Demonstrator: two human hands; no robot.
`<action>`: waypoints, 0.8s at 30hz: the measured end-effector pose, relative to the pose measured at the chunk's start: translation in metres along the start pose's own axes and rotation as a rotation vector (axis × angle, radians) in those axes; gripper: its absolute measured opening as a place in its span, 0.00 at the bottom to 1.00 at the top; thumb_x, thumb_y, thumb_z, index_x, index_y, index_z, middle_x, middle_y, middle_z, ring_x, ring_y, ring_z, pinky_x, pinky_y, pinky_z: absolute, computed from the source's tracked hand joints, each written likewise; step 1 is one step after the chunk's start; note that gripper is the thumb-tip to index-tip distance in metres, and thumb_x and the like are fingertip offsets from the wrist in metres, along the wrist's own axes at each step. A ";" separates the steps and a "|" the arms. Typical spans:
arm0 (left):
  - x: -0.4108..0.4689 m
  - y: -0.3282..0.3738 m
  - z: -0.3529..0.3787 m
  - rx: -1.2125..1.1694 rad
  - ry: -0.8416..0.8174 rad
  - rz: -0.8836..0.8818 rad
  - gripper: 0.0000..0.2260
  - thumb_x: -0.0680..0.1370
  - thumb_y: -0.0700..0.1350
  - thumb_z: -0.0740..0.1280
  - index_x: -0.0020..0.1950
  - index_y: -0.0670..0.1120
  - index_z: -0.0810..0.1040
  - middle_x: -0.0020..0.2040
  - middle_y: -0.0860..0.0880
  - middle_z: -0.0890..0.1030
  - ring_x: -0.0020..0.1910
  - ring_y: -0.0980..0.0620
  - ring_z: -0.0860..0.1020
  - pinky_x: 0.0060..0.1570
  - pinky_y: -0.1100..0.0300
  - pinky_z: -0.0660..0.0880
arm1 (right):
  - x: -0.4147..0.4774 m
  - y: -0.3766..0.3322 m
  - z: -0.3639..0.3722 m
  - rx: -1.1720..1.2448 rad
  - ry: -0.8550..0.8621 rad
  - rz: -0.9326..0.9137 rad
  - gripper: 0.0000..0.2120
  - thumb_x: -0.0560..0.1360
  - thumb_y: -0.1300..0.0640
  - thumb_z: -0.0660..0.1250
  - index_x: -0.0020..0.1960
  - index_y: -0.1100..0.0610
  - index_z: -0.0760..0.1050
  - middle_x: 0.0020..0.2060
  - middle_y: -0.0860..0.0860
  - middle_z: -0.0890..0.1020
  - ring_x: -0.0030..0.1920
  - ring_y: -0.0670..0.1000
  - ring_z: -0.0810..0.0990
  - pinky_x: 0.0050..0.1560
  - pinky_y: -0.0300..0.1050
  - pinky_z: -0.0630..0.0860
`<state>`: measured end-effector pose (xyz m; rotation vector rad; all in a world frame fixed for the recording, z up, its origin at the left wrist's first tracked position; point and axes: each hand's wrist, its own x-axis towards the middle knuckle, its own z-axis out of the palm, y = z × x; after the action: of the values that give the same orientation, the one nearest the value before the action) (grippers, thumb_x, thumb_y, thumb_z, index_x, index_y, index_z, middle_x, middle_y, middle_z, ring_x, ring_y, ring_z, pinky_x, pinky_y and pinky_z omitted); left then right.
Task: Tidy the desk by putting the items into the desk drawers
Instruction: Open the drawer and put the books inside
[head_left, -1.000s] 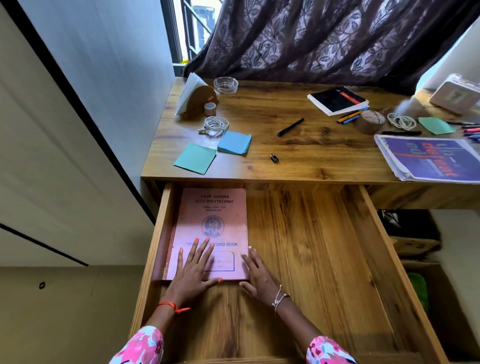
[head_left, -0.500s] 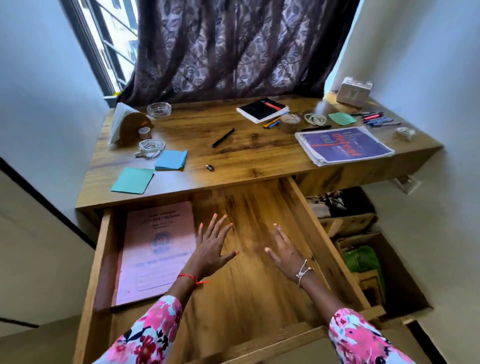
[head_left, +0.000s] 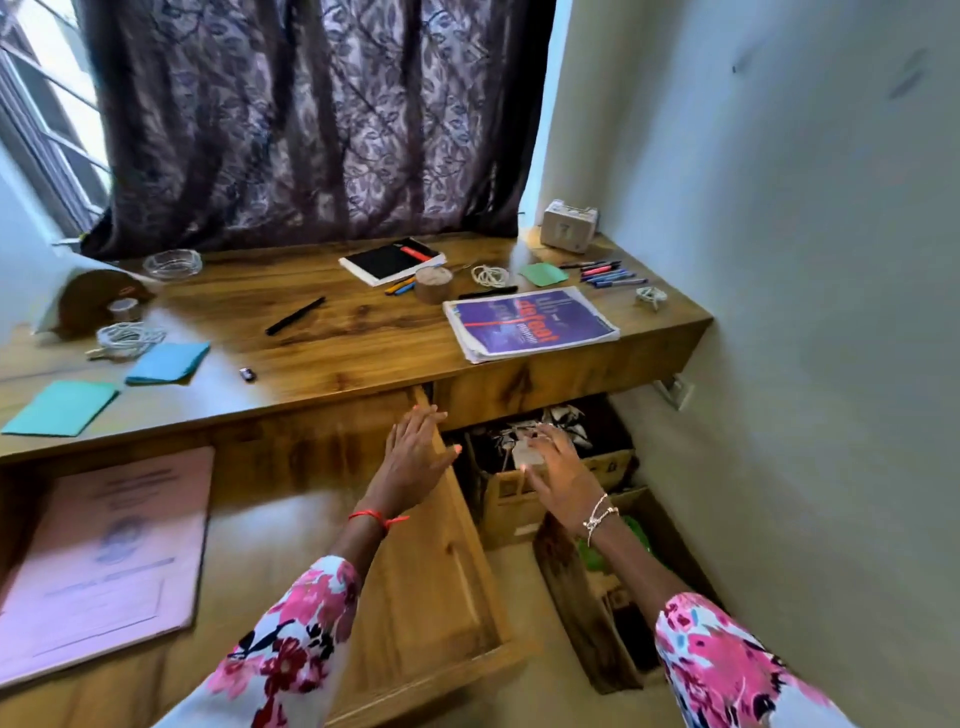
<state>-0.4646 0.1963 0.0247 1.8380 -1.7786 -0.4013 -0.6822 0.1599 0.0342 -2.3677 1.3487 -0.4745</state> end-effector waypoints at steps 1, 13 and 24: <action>0.006 0.010 0.004 -0.023 0.010 -0.003 0.23 0.78 0.48 0.63 0.71 0.43 0.65 0.73 0.44 0.63 0.74 0.47 0.57 0.72 0.52 0.53 | -0.001 0.011 -0.008 0.008 0.019 0.006 0.17 0.78 0.57 0.59 0.65 0.63 0.68 0.70 0.58 0.63 0.72 0.55 0.62 0.71 0.45 0.60; 0.099 0.052 0.036 -0.200 0.037 -0.213 0.21 0.79 0.45 0.62 0.70 0.39 0.66 0.69 0.41 0.69 0.69 0.45 0.66 0.68 0.56 0.60 | 0.067 0.112 -0.042 0.080 0.060 0.112 0.15 0.78 0.58 0.61 0.61 0.65 0.71 0.62 0.60 0.69 0.65 0.57 0.67 0.65 0.44 0.62; 0.241 0.013 0.068 -0.282 0.159 -0.587 0.17 0.79 0.45 0.62 0.63 0.35 0.69 0.63 0.35 0.72 0.63 0.38 0.69 0.62 0.50 0.67 | 0.213 0.175 -0.069 -0.092 0.064 0.158 0.17 0.78 0.54 0.59 0.62 0.63 0.69 0.64 0.61 0.70 0.64 0.61 0.67 0.64 0.52 0.66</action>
<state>-0.4933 -0.0529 0.0151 2.0857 -0.9941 -0.6639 -0.7413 -0.1181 0.0335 -2.3114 1.6044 -0.4549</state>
